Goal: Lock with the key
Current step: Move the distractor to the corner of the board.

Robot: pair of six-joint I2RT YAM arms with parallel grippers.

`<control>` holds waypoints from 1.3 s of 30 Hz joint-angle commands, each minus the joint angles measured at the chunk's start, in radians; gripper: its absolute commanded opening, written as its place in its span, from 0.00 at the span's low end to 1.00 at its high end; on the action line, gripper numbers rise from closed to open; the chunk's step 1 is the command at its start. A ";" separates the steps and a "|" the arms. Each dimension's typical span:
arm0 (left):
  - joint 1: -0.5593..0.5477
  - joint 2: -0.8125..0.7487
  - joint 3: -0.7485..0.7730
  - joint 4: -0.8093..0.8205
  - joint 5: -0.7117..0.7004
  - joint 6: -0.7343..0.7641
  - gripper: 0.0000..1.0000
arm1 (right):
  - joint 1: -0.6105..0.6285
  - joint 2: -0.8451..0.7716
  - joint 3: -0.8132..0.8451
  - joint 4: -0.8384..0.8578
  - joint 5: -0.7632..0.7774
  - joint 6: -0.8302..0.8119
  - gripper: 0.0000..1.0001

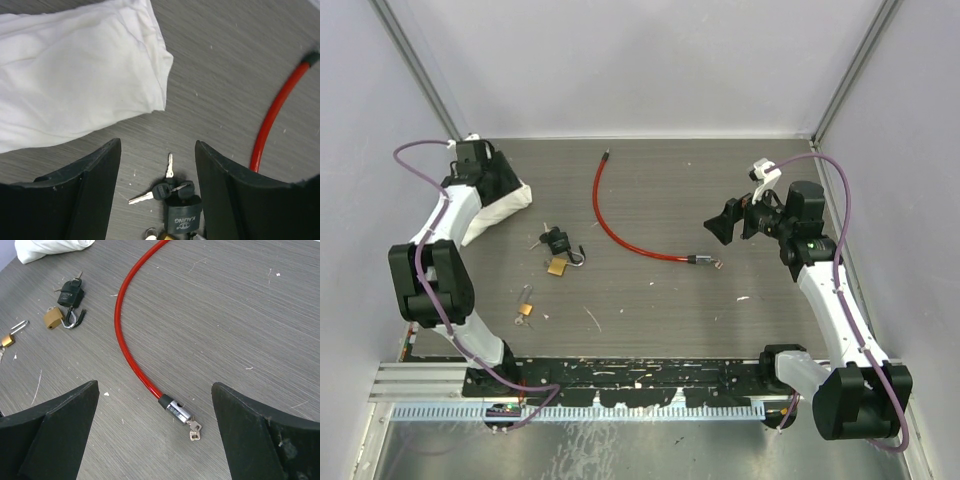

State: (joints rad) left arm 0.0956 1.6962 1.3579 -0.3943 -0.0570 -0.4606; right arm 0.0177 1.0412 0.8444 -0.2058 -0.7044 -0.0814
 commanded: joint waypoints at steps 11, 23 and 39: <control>-0.096 -0.308 -0.346 0.132 0.228 0.062 0.64 | 0.007 -0.004 0.003 0.033 -0.021 -0.050 1.00; -0.166 -0.571 -0.560 0.110 0.255 -0.014 0.58 | 0.015 0.003 -0.010 0.036 -0.035 -0.079 1.00; 0.074 -0.148 -0.422 0.193 -0.155 -0.235 0.00 | 0.063 -0.013 -0.012 0.030 -0.003 -0.110 1.00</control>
State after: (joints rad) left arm 0.1352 1.5043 0.8444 -0.2253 -0.0631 -0.5964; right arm 0.0776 1.0409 0.8253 -0.2100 -0.7143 -0.1757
